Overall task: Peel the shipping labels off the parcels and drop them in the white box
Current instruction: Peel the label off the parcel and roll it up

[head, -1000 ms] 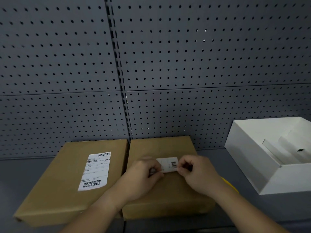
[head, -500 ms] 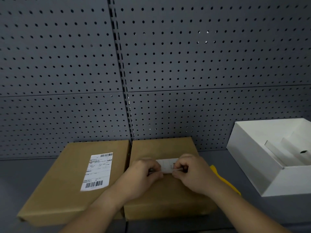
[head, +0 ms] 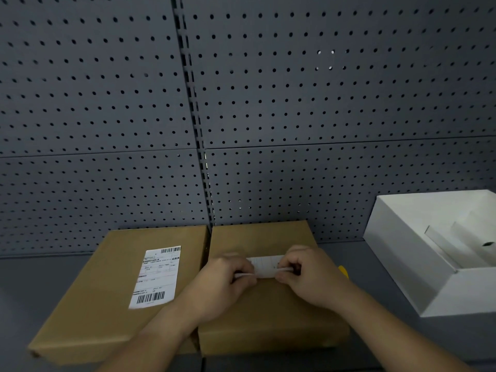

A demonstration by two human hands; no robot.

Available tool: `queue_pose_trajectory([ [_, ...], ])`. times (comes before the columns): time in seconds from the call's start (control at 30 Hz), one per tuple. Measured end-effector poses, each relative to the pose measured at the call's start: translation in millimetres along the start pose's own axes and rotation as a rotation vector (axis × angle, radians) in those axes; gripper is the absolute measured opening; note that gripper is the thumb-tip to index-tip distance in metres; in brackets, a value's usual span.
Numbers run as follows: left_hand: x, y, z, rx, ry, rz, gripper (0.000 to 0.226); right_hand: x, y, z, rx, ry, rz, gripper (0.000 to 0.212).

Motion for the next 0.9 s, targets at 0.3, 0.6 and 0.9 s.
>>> queue_pose_trajectory([
  [0.3, 1.8, 0.1, -1.2, 0.015, -0.011, 0.046, 0.009, 1.2, -2.0, 2.7, -0.006, 0.038, -0.017, 0.011],
  [0.6, 0.6, 1.2, 7.9, -0.008, 0.035, 0.041, 0.012, 7.0, -4.7, 0.8, -0.029, 0.016, -0.026, 0.012],
  [0.9, 0.4, -1.5, 7.6, 0.01, -0.026, 0.041, 0.009, 8.4, -5.6, 3.9, -0.038, 0.053, -0.019, 0.013],
])
Point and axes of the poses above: each hand's wrist, its own x-axis towards the middle knuckle, its own z-axis out of the back of the hand, y = z × x, the point moved 4 cm from there along x, towards the middle knuckle, and after that the axes turned 11 degrees about x, right-handed, at the moved point
